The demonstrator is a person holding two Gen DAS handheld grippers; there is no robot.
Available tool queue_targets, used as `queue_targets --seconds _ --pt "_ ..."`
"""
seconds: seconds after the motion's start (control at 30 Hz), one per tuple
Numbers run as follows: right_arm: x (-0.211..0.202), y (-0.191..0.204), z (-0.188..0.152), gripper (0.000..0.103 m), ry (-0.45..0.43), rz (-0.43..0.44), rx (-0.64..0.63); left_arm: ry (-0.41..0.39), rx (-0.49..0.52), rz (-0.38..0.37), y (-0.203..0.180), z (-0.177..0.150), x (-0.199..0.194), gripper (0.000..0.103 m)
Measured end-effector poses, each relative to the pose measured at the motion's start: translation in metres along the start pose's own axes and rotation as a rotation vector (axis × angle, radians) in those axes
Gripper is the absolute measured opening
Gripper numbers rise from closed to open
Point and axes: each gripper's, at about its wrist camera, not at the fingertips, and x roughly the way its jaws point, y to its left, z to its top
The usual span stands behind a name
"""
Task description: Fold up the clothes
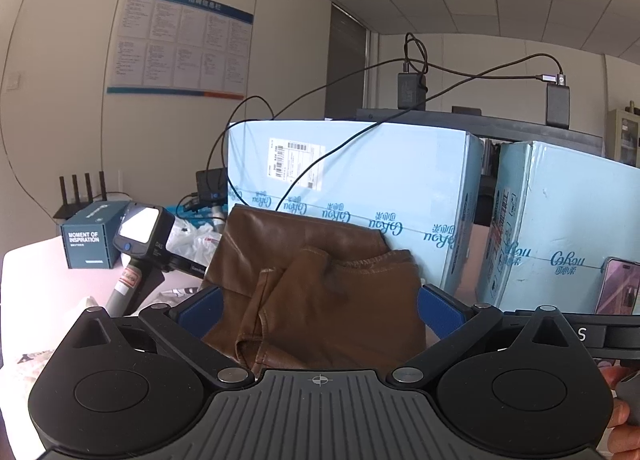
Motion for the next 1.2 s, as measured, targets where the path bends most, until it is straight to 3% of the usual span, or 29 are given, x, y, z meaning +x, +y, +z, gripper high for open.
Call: queue_targets --seconds 0.17,0.37,0.5,0.8,1.03,1.2 --pt "-0.009 0.003 -0.001 0.103 -0.004 0.021 -0.022 0.004 -0.075 -0.030 0.028 -0.002 0.011 0.103" --pt "-0.025 -0.009 0.002 0.103 -0.023 0.041 -0.019 0.043 -0.098 -0.077 0.031 0.000 0.012 0.103" --pt "-0.032 -0.012 -0.003 0.103 -0.035 0.023 -0.017 0.051 -0.119 -0.144 0.038 -0.002 0.008 0.103" --pt "-0.049 -0.002 -0.026 0.103 -0.024 -0.069 -0.029 0.076 -0.143 -0.213 0.045 -0.011 0.010 0.103" --pt "-0.061 -0.007 -0.050 0.103 0.052 -0.035 0.002 0.100 -0.166 -0.293 0.055 -0.028 0.006 0.103" --pt "-0.072 -0.003 -0.074 0.103 0.108 -0.070 -0.038 0.113 -0.156 -0.307 0.062 -0.038 0.003 0.103"
